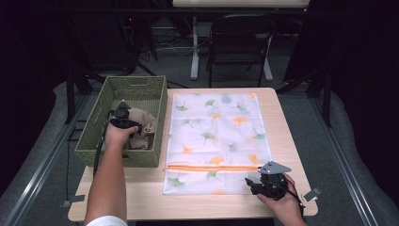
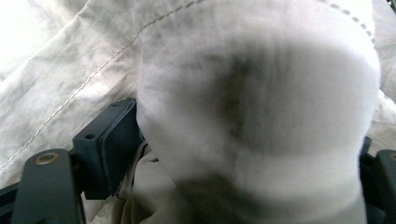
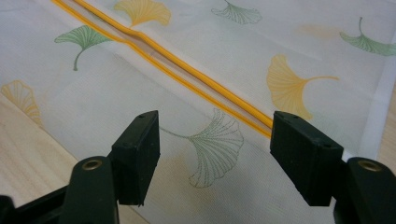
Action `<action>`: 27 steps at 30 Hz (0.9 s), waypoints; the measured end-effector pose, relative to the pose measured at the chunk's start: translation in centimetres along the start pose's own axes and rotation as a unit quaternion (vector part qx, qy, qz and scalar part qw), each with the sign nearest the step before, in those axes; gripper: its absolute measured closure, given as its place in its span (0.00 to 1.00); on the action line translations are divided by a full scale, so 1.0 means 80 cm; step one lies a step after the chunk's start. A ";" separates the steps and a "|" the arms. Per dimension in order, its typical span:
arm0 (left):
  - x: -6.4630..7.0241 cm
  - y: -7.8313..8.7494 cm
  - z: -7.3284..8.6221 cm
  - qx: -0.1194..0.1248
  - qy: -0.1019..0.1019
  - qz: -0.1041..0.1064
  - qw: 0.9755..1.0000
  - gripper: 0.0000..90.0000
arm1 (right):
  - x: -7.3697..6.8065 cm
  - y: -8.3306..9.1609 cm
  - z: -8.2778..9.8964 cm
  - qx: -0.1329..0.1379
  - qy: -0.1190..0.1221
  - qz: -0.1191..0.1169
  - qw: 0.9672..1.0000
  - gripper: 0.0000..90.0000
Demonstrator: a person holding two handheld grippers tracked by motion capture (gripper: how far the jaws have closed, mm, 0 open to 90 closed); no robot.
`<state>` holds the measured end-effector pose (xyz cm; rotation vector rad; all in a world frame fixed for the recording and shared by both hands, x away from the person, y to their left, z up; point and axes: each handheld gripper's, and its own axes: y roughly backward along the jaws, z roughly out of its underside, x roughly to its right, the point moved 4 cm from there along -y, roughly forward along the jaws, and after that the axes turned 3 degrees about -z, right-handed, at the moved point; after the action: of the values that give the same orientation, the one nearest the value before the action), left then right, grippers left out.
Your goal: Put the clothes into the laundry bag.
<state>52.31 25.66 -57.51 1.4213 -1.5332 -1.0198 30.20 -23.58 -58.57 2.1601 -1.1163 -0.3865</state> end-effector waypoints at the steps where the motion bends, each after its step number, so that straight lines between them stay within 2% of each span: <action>1: 0.000 0.001 0.001 0.002 0.002 0.001 1.000 0.26 | 0.000 0.000 0.000 -0.001 0.001 -0.001 1.000 0.37; 12: -0.004 0.007 0.003 0.015 0.013 0.012 1.000 0.44 | 0.000 0.000 0.000 -0.005 0.004 -0.003 1.000 0.37; 22: -0.011 0.011 0.002 0.018 0.036 0.029 0.999 0.53 | 0.001 0.000 0.001 -0.005 0.002 -0.008 1.000 0.37; 25: -0.011 0.012 0.002 0.019 0.037 0.028 0.999 0.56 | 0.001 0.000 0.001 -0.005 0.002 -0.008 1.000 0.37; 27: -0.011 0.014 0.001 0.019 0.029 0.026 0.999 0.59 | 0.001 0.000 0.001 -0.005 0.001 -0.009 1.000 0.38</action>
<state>51.90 26.57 -56.49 1.4177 -1.5461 -0.9158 30.21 -23.66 -58.63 2.1631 -1.0926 -0.3956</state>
